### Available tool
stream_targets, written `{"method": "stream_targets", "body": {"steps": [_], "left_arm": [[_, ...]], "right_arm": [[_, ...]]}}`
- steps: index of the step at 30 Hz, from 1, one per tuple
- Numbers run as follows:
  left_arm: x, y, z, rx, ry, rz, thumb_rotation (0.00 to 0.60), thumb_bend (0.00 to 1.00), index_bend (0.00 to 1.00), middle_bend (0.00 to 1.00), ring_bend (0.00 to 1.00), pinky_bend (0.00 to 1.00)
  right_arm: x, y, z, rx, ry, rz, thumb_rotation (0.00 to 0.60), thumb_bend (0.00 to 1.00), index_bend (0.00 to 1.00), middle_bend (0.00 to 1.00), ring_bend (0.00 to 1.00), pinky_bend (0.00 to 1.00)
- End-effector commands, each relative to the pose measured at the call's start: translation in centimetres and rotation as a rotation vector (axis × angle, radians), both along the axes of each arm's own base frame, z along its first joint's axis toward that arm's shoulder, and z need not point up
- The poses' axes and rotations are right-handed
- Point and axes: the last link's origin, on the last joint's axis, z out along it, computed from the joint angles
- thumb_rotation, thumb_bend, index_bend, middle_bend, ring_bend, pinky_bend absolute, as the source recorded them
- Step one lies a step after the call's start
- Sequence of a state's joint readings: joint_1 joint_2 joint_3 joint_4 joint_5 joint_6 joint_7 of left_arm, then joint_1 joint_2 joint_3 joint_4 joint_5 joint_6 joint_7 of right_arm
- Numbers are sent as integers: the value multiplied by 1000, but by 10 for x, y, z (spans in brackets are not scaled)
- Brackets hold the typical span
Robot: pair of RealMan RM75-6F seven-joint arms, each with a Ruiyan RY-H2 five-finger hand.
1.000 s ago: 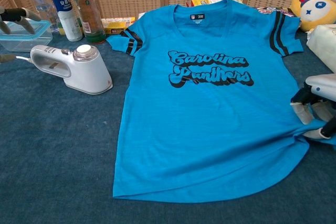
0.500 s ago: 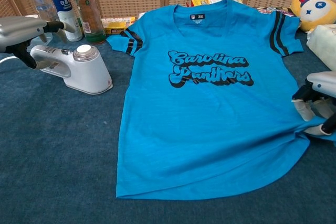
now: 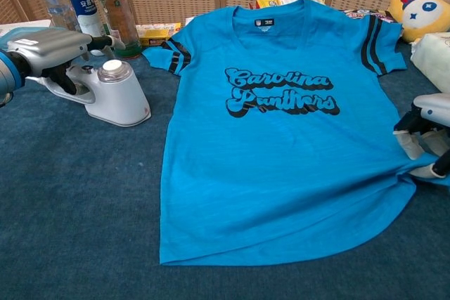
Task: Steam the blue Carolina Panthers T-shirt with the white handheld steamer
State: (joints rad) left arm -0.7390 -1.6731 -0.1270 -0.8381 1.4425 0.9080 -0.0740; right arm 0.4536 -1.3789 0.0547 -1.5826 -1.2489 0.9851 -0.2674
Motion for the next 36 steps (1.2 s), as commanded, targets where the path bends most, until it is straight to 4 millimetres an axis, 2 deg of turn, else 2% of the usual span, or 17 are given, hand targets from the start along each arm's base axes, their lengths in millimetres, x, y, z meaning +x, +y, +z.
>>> {"method": "stream_targets", "body": {"steps": [1,4,6,8,15,20,26,36], "left_arm": [[5,5,-10,-18,4,-13,600,377,85,233,135,239],[7,8,-15,-20,-10,-11,600,393,90,235,150,251],[8,9,-18,-21,-23,-10,600,410,125,264,206,299],[10,9,-21,-21,-39,-14,600,431,197,335,309,394],[11,-1,-29,-37,-84,-40,600,471,353,452,414,516],[9,-10,-27,-39,-123,-64,600,488,455,551,538,593],[3,-17,-21,-33,-149,-70,600,495,540,690,643,676],[-11,-26,-11,14,-277,13,600,524,698,821,759,776]], "right_arm": [[0,0,1,-2,-1,-3,600,367,706,661,737,867],[-1,0,1,-3,-1,-5,600,368,706,661,737,867],[-1,0,2,-4,-1,-6,600,367,707,660,737,868],[-1,0,2,-6,-2,-7,600,367,708,661,737,869],[-2,-1,3,-9,-6,-12,600,367,713,661,740,871],[-2,-2,4,-10,-9,-12,600,367,713,662,741,872],[-1,-2,4,-10,-15,-11,600,368,714,663,742,873],[0,-2,6,-17,-22,-10,600,368,716,664,744,874]]}}
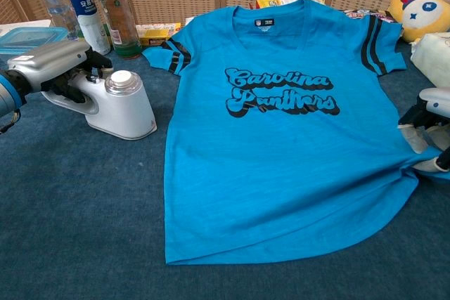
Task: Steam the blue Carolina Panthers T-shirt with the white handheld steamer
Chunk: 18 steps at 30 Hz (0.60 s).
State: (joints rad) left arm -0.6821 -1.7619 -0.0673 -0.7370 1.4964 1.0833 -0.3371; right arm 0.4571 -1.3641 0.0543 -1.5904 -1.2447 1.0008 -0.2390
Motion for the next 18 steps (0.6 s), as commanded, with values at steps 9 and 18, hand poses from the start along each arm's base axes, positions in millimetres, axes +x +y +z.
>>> {"method": "stream_targets", "body": {"steps": [9,18], "left_arm": [[-3,-7,16,94,-178,32,600,528,736,838,771,797],[26,-3,22,103,-214,-45,600,527,736,839,771,797]], "right_arm": [[2,1,0,0,-6,8,600,368,717,666,745,875],[6,2,0,4,-15,15,600,368,718,668,746,876]]}}
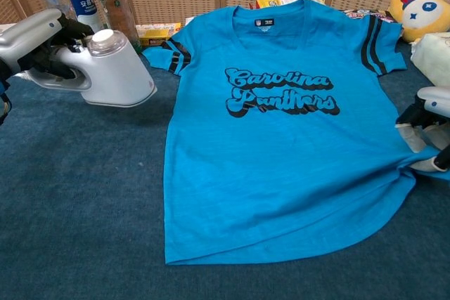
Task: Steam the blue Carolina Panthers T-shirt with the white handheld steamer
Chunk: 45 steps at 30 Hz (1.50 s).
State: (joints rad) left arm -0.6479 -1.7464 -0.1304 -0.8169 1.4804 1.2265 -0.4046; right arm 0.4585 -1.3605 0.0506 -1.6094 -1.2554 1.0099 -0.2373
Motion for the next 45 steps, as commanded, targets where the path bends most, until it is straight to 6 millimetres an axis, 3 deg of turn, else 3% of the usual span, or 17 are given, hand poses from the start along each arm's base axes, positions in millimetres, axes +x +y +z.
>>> {"method": "stream_targets", "body": {"steps": [1,6,16,27,45], "left_arm": [[16,4,1,2,1,-35,600,526,737,839,771,797],[38,9,-13,-23,36,-68,600,527,736,838,771,797],[77,15,-58,-73,109,-105,600,527,736,844,770,797],[116,-1,-111,-139,157,-173,600,527,736,848,771,797],[143,-31,-134,-203,161,-301,600,525,736,848,770,797]], "right_arm": [[1,0,0,2,-3,2,600,369,718,668,747,876],[2,1,-1,0,-13,-3,600,370,719,669,747,878],[5,-2,1,-5,-23,2,600,370,724,669,746,879],[-1,-1,9,-16,-30,-12,600,370,724,669,746,879],[-7,2,11,-6,-20,-16,600,370,724,669,746,878]]}}
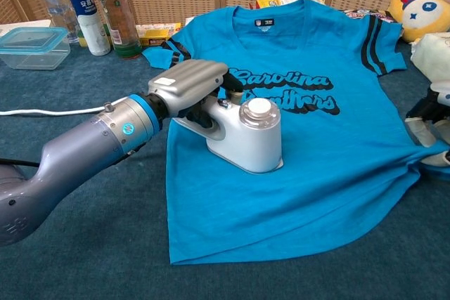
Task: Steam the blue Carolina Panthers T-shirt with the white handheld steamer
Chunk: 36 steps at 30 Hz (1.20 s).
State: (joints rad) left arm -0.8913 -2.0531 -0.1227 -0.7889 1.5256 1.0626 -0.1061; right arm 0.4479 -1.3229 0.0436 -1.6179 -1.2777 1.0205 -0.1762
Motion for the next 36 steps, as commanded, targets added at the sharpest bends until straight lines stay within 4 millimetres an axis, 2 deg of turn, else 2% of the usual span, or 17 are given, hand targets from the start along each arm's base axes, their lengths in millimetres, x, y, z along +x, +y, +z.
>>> {"method": "stream_targets", "body": {"steps": [1,9,19,27,36], "left_arm": [[1,-6,0,-11,-4,-19,600,525,736,848,770,797],[1,-21,5,-45,-24,-66,600,525,736,848,770,797],[-16,-36,18,-73,-6,-99,600,524,737,848,771,797],[-25,-20,28,-17,17,-68,600,523,736,848,771,797],[-39,12,41,87,53,11,600,522,737,848,771,797]], "right_arm": [[-1,1,-1,7,7,-2,600,371,724,669,745,878],[-1,5,-8,41,42,13,600,371,725,670,740,867],[3,11,-17,76,79,45,600,371,736,677,737,846],[9,14,-22,89,86,63,600,371,737,677,737,843],[10,14,-22,91,85,61,600,371,736,678,738,844]]}}
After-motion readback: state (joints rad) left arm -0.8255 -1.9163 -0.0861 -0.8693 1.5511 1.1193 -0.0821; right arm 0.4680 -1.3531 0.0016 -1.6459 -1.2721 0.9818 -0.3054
